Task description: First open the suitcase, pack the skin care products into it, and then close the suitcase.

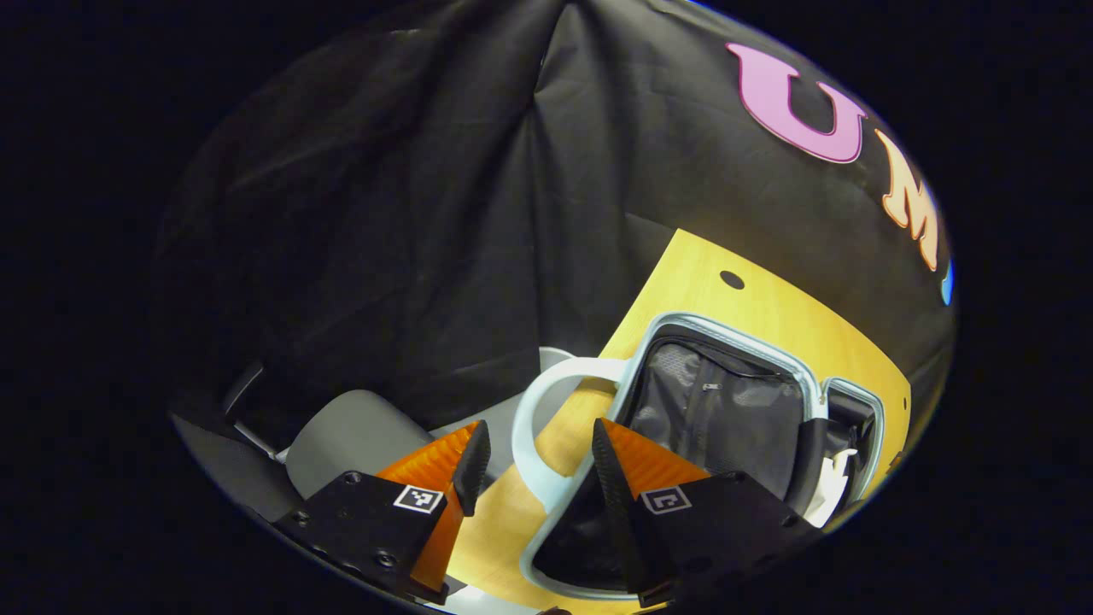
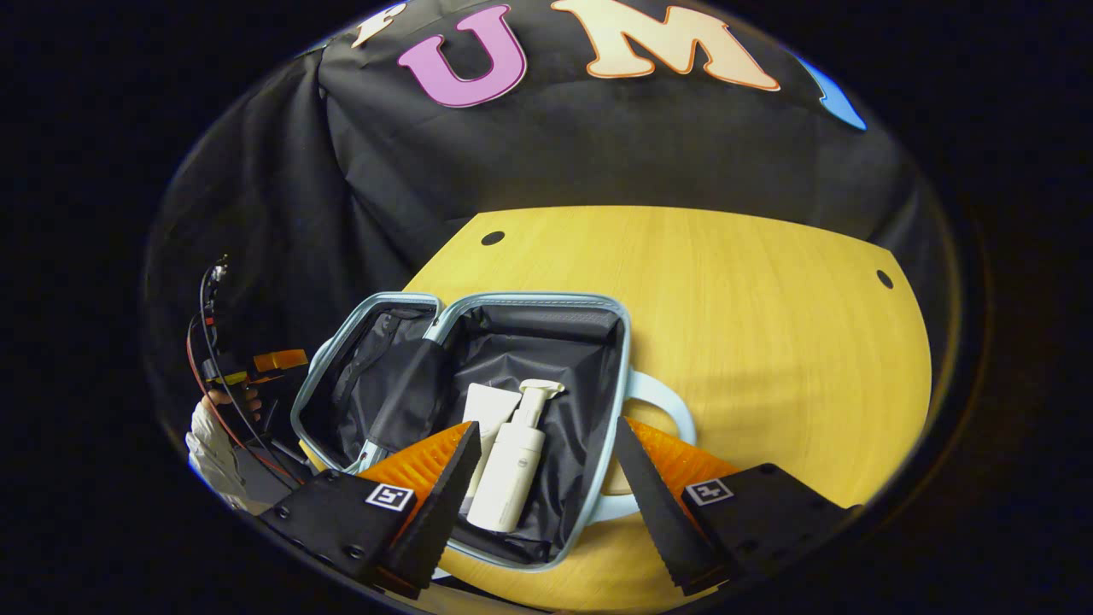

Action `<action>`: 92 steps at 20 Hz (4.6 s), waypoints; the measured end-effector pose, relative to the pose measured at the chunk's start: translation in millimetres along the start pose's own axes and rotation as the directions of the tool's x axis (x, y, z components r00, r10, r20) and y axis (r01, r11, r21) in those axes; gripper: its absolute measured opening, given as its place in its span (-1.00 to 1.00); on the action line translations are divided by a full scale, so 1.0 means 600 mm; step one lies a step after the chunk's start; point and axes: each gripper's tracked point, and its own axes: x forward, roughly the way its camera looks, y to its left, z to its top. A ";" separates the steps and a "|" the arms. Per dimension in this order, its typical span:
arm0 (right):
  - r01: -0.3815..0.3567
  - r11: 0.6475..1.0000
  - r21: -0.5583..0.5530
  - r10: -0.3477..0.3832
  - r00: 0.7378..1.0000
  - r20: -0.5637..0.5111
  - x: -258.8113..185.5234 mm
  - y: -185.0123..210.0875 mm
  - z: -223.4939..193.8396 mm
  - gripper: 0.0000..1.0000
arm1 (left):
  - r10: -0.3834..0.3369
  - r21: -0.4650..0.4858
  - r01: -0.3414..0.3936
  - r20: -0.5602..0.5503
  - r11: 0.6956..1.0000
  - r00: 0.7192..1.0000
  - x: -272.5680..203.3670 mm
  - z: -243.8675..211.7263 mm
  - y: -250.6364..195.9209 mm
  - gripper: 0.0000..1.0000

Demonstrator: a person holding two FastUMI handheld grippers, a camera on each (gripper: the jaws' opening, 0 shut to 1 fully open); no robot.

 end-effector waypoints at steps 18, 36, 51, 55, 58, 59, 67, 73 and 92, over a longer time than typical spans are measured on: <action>0.158 0.985 0.076 -0.161 0.986 0.048 -0.065 -0.125 -0.020 0.94 | -0.018 0.039 0.026 -0.212 0.999 0.977 0.113 -0.029 0.004 -0.89; 0.064 0.993 0.099 -0.076 0.990 0.122 -0.106 -0.207 -0.003 0.94 | -0.343 0.167 0.320 0.131 0.933 0.930 -0.281 0.169 -0.296 -1.00; 0.119 0.972 0.202 -0.151 0.977 0.150 -0.174 -0.320 -0.032 0.94 | -0.705 0.235 0.691 -0.031 0.684 0.708 -0.392 0.081 -0.647 -1.00; 0.144 0.961 0.235 -0.183 0.971 0.152 -0.192 -0.350 -0.042 0.99 | -0.744 0.244 0.745 -0.118 0.621 0.658 -0.387 0.018 -0.720 -1.00; 0.167 0.954 0.251 -0.209 0.966 0.153 -0.209 -0.373 -0.050 0.94 | -0.757 0.232 0.782 -0.205 0.579 0.621 -0.386 -0.046 -0.772 -1.00; 0.175 0.951 0.255 -0.219 0.964 0.153 -0.214 -0.381 -0.053 0.99 | -0.757 0.227 0.790 -0.229 0.570 0.612 -0.379 -0.067 -0.785 -1.00; 0.245 0.924 0.293 -0.293 0.947 0.134 -0.263 -0.446 -0.086 0.99 | -0.709 0.208 0.801 -0.380 0.561 0.595 -0.325 -0.210 -0.851 -0.99; 0.277 0.911 0.307 -0.327 0.936 0.127 -0.288 -0.475 -0.101 0.94 | -0.631 0.248 0.772 -0.458 0.586 0.626 -0.280 -0.302 -0.863 -1.00; 0.188 0.945 0.269 -0.294 0.848 0.441 -0.366 -0.452 0.067 0.98 | -0.633 0.498 0.476 0.209 0.725 0.746 -0.428 -0.163 -0.897 0.91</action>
